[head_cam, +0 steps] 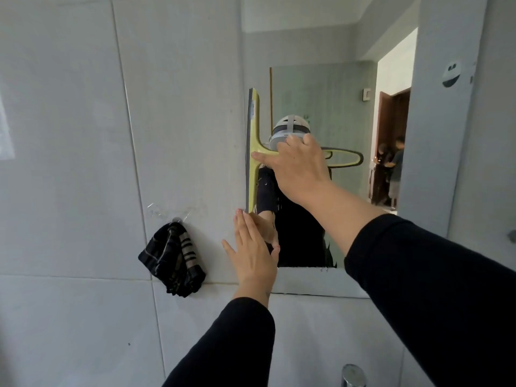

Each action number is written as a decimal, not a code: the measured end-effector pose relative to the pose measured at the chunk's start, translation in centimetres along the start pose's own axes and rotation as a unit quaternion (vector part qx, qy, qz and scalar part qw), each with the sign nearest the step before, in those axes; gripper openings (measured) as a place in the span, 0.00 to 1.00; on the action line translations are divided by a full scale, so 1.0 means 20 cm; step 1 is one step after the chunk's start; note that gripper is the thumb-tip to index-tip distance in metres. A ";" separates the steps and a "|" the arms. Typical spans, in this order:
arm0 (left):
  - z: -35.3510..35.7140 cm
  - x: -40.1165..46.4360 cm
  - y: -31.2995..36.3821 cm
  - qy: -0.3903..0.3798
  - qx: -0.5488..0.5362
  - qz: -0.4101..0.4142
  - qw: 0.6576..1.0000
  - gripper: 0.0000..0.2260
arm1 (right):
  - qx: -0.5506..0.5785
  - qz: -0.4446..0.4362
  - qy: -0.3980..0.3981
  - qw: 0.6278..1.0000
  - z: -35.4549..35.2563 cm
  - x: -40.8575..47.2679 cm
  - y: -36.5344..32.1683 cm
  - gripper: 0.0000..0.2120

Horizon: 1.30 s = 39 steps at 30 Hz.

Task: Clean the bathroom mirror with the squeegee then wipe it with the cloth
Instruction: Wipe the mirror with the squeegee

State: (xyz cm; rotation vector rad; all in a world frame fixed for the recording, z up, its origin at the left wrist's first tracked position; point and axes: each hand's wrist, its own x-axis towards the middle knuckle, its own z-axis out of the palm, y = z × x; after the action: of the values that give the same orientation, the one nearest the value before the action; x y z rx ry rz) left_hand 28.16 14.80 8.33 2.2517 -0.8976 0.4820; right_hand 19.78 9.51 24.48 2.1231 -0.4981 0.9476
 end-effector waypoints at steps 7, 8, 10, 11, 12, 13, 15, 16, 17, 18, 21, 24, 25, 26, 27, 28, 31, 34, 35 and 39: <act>0.01 0.02 -0.05 0.024 0.012 -0.009 1.000 0.50 | -0.028 -0.037 -0.010 0.999 0.04 0.06 -0.02 0.24; 0.00 0.02 -0.05 0.024 0.021 0.000 0.999 0.50 | -0.036 -0.039 -0.014 0.998 0.05 0.05 -0.04 0.25; 0.00 0.00 -0.05 0.018 0.028 0.010 0.999 0.50 | -0.044 -0.044 -0.017 0.998 0.07 0.05 -0.07 0.25; 0.01 0.00 -0.04 0.014 0.024 0.011 1.000 0.50 | -0.041 -0.047 -0.017 0.998 0.07 0.06 -0.06 0.25; 0.01 -0.01 -0.04 0.010 0.021 0.012 1.000 0.50 | -0.036 -0.052 -0.015 0.998 0.07 0.06 -0.05 0.26; 0.01 -0.01 -0.05 0.007 0.021 0.013 1.000 0.50 | -0.033 -0.056 -0.011 0.998 0.08 0.06 -0.04 0.26; 0.00 0.00 -0.07 0.005 0.031 0.015 0.999 0.50 | -0.032 -0.059 0.000 0.998 0.09 0.06 -0.02 0.27; 0.00 0.00 -0.08 0.003 0.036 0.017 0.999 0.49 | -0.032 -0.059 0.000 0.998 0.09 0.06 -0.02 0.27; 0.00 0.00 -0.08 0.001 0.040 0.019 0.999 0.49 | -0.031 -0.057 -0.001 0.998 0.09 0.06 -0.02 0.27; 0.00 0.00 -0.08 0.001 0.043 0.021 0.999 0.49 | -0.029 -0.055 -0.003 0.998 0.09 0.05 -0.02 0.27; 0.00 -0.01 -0.08 0.005 0.051 0.023 0.998 0.49 | -0.019 -0.054 -0.002 0.998 0.10 0.03 -0.02 0.28; 0.00 0.00 -0.08 -0.001 0.049 0.027 0.998 0.48 | -0.004 -0.050 -0.002 0.999 0.09 0.01 0.00 0.29; 0.00 -0.01 -0.08 0.002 0.039 0.032 0.999 0.47 | 0.000 -0.049 0.000 0.999 0.08 0.00 0.00 0.30; -0.01 -0.01 -0.09 0.015 0.024 0.041 0.999 0.46 | 0.003 -0.049 0.001 0.999 0.08 0.00 0.00 0.29; -0.02 -0.01 -0.09 0.035 0.007 0.054 0.998 0.44 | 0.007 -0.047 0.002 0.999 0.07 0.00 0.00 0.29; -0.05 -0.01 -0.10 0.060 -0.009 0.071 0.996 0.42 | 0.011 -0.046 0.003 0.999 0.07 0.00 0.01 0.28; -0.21 0.11 -0.13 0.143 -0.016 0.139 0.980 0.39 | 0.010 -0.043 0.011 0.999 0.08 0.00 0.04 0.26; -0.40 0.28 -0.12 0.164 0.031 0.192 0.967 0.39 | 0.007 -0.044 0.008 0.999 0.07 0.00 0.07 0.26; -0.44 0.31 -0.10 0.150 0.052 0.204 0.966 0.40 | 0.005 -0.044 0.003 0.999 0.07 -0.01 0.07 0.27; -0.49 0.38 -0.07 0.083 0.149 0.232 0.958 0.48 | 0.015 -0.021 -0.013 1.000 0.09 -0.04 0.09 0.28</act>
State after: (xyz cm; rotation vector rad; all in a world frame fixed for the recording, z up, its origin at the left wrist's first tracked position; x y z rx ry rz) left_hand 33.46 18.79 18.82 2.2079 -1.3431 1.0636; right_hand 19.05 7.08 24.02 2.1669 -0.4526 0.9093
